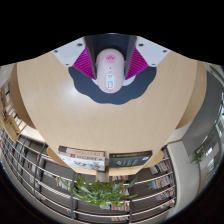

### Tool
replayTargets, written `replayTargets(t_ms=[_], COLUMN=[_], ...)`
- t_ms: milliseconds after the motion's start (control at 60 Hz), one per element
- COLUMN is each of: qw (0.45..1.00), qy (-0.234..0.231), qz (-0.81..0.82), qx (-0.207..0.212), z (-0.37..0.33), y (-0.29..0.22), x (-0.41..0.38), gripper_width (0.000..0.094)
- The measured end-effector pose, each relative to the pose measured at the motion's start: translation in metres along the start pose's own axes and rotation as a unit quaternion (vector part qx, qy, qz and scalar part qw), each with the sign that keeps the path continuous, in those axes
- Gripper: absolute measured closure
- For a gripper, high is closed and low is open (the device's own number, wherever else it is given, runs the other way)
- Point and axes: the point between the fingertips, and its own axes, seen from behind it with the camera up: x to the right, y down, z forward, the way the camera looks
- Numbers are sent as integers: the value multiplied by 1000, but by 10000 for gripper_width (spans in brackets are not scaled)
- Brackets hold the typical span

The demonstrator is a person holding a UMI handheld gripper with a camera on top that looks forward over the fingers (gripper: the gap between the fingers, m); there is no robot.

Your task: Arrange mouse

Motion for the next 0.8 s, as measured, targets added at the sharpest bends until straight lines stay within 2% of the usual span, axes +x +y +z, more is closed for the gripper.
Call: replayTargets(t_ms=[67,117,400,583,717,800], qw=[1000,1000,996,989,987,988], qy=[-10,-18,-8,0,6,6], qz=[-5,0,8,18,17,12], qx=[-17,-18,85,149,163,155], z=[-5,-13,-136,-216,-249,-261], y=[5,0,-70,-78,-63,-52], x=[-4,-7,-22,-35,-42,-39], gripper_width=[214,188,186,187,189,193])
